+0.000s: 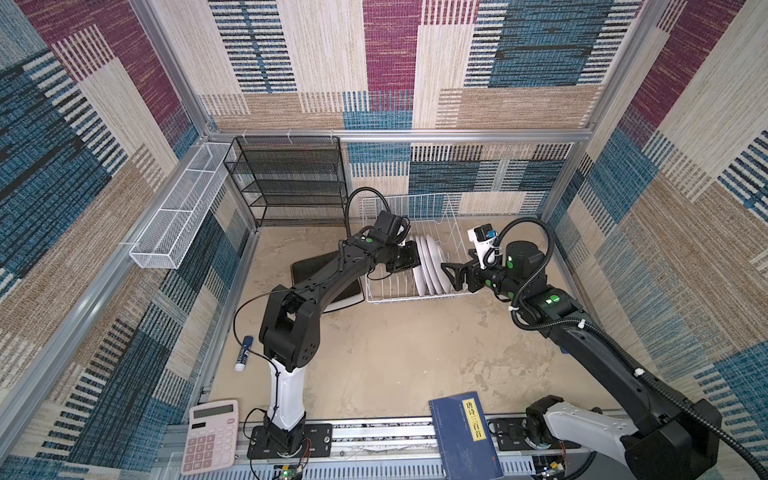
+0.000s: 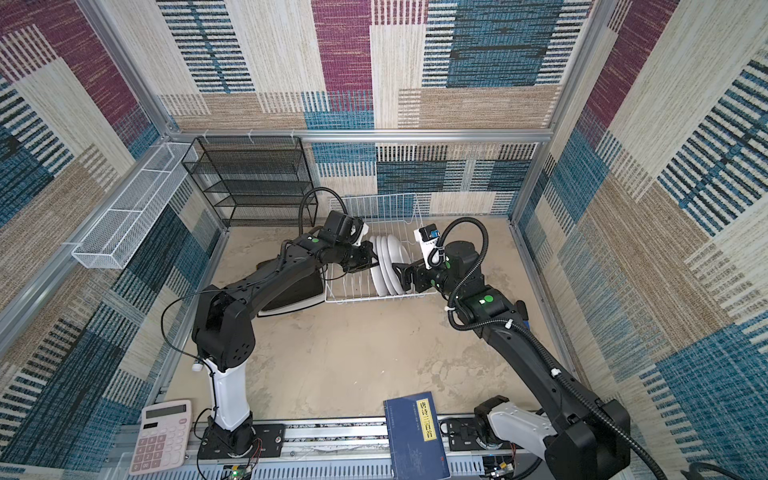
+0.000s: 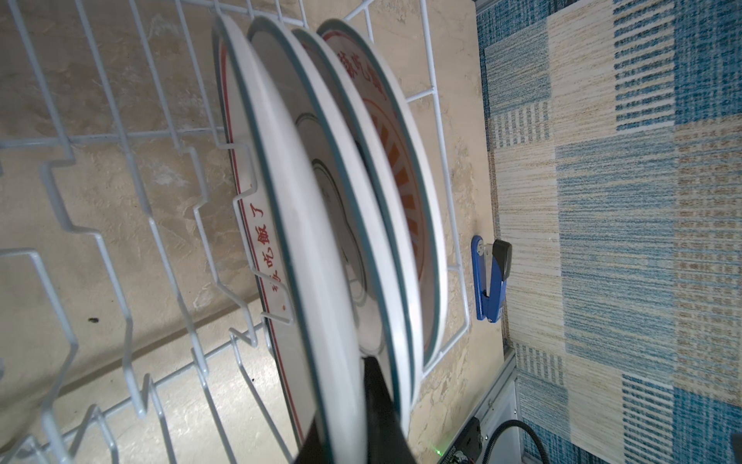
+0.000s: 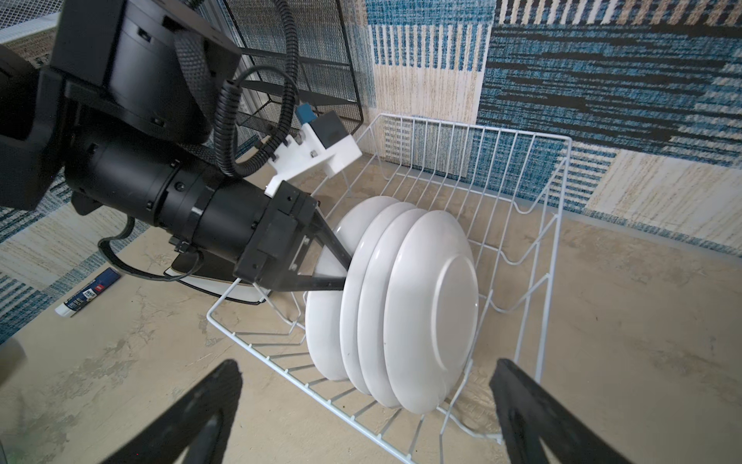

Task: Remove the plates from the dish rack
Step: 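Move the left gripper to the printed round plate's top edge in the rack, then grasp the printed round plate's top edge with the left gripper and lift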

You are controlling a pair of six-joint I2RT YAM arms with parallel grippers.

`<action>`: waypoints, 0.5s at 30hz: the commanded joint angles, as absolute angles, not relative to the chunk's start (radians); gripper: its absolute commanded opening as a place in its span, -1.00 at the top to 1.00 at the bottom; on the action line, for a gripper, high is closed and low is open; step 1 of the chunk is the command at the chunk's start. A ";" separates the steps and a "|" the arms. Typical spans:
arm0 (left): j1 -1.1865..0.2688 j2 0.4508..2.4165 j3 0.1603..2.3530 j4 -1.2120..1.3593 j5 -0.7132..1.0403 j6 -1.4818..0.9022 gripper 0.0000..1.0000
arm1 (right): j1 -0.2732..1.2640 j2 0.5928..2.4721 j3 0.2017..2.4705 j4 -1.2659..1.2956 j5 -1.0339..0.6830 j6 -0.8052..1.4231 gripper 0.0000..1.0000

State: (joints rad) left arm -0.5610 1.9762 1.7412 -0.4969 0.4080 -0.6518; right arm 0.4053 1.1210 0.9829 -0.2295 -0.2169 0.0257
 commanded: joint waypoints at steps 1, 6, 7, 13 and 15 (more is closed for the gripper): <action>-0.560 1.952 1.752 -0.544 0.415 -0.628 1.00 | 0.405 1.121 0.992 -0.193 -0.221 0.041 -0.98; -0.559 1.920 1.754 -0.545 0.413 -0.628 1.00 | 0.404 1.117 0.988 -0.186 -0.217 0.050 -0.98; -0.558 1.914 1.755 -0.546 0.414 -0.625 1.00 | 0.405 1.117 0.985 -0.183 -0.218 0.051 -0.98; -0.558 1.879 1.765 -0.571 0.405 -0.609 1.00 | 0.404 1.121 0.989 -0.181 -0.221 0.058 -0.98; -0.558 1.870 1.772 -0.588 0.396 -0.600 1.00 | 0.404 1.119 0.988 -0.178 -0.225 0.060 -0.98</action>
State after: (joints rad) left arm -0.5610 1.8904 1.7557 -0.5667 0.4229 -0.6319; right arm 0.4038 1.1206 0.9829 -0.2214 -0.2176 0.0486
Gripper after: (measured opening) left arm 0.096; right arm 0.991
